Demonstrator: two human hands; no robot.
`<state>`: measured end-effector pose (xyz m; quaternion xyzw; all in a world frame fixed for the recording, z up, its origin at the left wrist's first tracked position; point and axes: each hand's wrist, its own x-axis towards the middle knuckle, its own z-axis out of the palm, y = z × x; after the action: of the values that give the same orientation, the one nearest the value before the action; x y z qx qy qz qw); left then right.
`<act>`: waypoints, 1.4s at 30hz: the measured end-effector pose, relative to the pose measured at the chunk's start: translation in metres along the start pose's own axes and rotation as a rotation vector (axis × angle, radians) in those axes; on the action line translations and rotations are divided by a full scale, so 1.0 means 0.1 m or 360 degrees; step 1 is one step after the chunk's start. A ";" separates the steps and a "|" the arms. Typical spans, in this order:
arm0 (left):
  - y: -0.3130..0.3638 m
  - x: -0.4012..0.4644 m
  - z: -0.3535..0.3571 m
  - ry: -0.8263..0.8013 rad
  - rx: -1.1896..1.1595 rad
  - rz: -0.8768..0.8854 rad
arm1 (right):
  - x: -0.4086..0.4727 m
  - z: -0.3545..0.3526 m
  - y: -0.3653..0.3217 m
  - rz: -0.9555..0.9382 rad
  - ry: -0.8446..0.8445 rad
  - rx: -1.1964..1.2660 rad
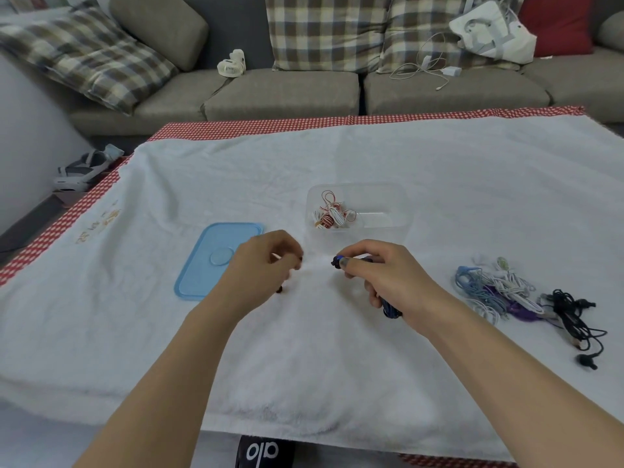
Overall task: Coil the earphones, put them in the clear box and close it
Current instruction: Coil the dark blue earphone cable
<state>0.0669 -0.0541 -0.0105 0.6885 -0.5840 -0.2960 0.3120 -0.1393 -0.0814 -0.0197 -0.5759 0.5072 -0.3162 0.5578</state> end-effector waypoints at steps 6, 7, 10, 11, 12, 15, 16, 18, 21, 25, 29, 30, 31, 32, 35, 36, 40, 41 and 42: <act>-0.30 -0.05 -0.14 -0.0140 0.0575 -0.0114 | 0.02 0.01 0.06 0.0021 -0.0014 -0.0225; -0.31 -0.06 -0.13 -0.0170 0.0577 -0.0099 | 0.02 0.02 0.06 0.0029 -0.0010 -0.0261; -0.31 -0.07 -0.08 -0.0212 0.0649 -0.0043 | 0.01 0.03 0.07 0.0035 -0.0011 -0.0406; -0.31 -0.07 -0.07 -0.0203 0.0665 -0.0041 | 0.01 0.03 0.07 0.0033 -0.0015 -0.0433; -0.32 -0.06 -0.06 -0.0195 0.0676 -0.0039 | 0.00 0.03 0.07 0.0035 -0.0017 -0.0446; -0.31 -0.05 -0.04 -0.0207 0.0732 0.0003 | -0.01 0.03 0.07 0.0049 0.0007 -0.0439; -0.30 -0.05 -0.03 -0.0209 0.0742 0.0025 | -0.01 0.02 0.07 0.0051 0.0022 -0.0434; -0.27 -0.05 -0.01 -0.0187 0.0687 0.0072 | 0.00 0.01 0.06 0.0061 0.0049 -0.0390; -0.13 -0.06 0.04 -0.0155 0.0443 0.0159 | 0.00 -0.01 0.03 0.0086 0.0059 -0.0188; 0.07 -0.08 0.17 -0.0176 0.0150 0.0232 | -0.02 -0.02 -0.03 0.0041 0.0046 0.0009; 0.15 -0.08 0.24 -0.0212 -0.0005 0.0253 | -0.05 -0.04 -0.06 0.0020 0.0041 0.0098; 0.16 -0.07 0.25 -0.0221 -0.0027 0.0256 | -0.05 -0.05 -0.07 0.0010 0.0041 0.0088; 0.16 -0.07 0.26 -0.0227 -0.0030 0.0261 | -0.06 -0.06 -0.06 -0.0002 0.0042 0.0069; 0.17 -0.07 0.26 -0.0229 -0.0025 0.0268 | -0.06 -0.07 -0.06 -0.0015 0.0045 0.0048; 0.18 -0.07 0.27 -0.0209 -0.0051 0.0271 | -0.07 -0.08 -0.06 -0.0035 0.0045 0.0019; 0.18 -0.06 0.28 -0.0200 -0.0063 0.0272 | -0.07 -0.09 -0.05 -0.0039 0.0037 0.0014; 0.19 -0.07 0.29 -0.0191 -0.0063 0.0277 | -0.08 -0.10 -0.06 -0.0058 0.0021 -0.0010; 0.20 -0.06 0.29 -0.0190 -0.0059 0.0278 | -0.08 -0.10 -0.06 -0.0060 0.0027 -0.0017; 0.20 -0.06 0.29 -0.0190 -0.0050 0.0281 | -0.08 -0.11 -0.06 -0.0060 0.0032 -0.0022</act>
<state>0.0310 -0.0530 -0.0132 0.6105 -0.6552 -0.3170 0.3123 -0.1505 -0.0778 -0.0104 -0.5861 0.5039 -0.3289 0.5426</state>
